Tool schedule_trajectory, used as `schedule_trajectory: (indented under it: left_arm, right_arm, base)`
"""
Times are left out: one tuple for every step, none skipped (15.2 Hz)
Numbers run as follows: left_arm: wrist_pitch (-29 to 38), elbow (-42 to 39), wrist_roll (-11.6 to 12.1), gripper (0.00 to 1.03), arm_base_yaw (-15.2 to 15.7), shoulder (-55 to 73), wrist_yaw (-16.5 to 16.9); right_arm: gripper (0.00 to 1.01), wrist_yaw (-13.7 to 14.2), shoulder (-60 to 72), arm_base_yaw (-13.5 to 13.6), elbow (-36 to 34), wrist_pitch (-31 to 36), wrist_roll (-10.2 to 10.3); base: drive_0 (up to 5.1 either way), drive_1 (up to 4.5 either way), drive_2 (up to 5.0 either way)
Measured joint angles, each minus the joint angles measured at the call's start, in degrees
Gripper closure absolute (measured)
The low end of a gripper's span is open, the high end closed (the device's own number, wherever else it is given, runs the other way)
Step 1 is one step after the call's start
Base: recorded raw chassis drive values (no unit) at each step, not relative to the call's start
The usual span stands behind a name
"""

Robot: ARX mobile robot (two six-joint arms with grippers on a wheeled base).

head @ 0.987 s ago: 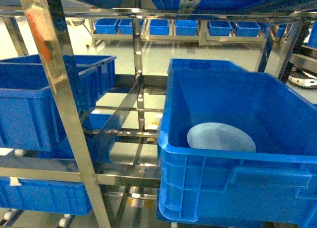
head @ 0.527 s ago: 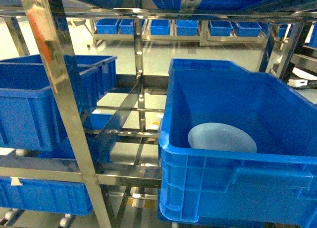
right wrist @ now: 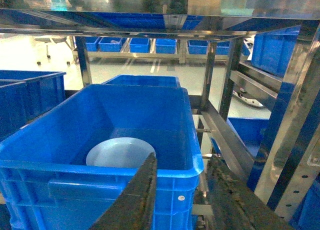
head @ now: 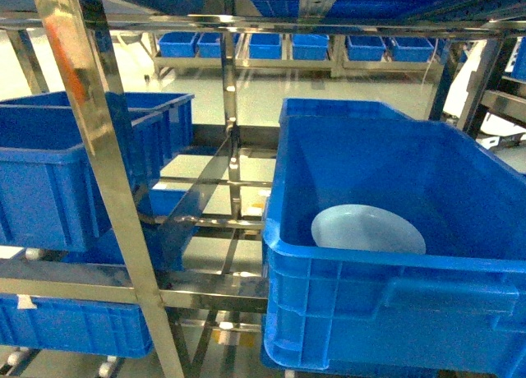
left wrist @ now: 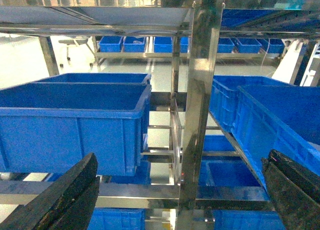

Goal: Place blue tray on left shelf second layer neatly

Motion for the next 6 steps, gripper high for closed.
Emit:
schedule_trajectory:
  left_arm:
    - [0.0,0.0,0.0,0.05,0.0,0.0,0.0]
    - [0.0,0.0,0.0,0.05,0.0,0.0,0.0]
    - [0.0,0.0,0.0,0.05,0.0,0.0,0.0]
    - [0.0,0.0,0.0,0.05,0.0,0.0,0.0]
    - [0.0,0.0,0.0,0.05,0.0,0.0,0.0]
    - [0.0,0.0,0.0,0.05,0.0,0.0,0.0]
  right_arm:
    - [0.57,0.0,0.0,0.0,0.0,0.0,0.0]
    - [0.47,0.0,0.0,0.0,0.0,0.0,0.0]
    - [0.33,0.0,0.0,0.0,0.0,0.0,0.0]
    - [0.22,0.0,0.0,0.0,0.0,0.0,0.0]
    - [0.13,0.0,0.0,0.0,0.0,0.0,0.0]
    - [0.03,0.0,0.0,0.0,0.0,0.0,0.0]
  base:
    - [0.0,0.0,0.0]
    - [0.0,0.0,0.0]
    - [0.0,0.0,0.0]
    - [0.0,0.0,0.0]
    - [0.0,0.0,0.0]
    - [0.0,0.0,0.0]
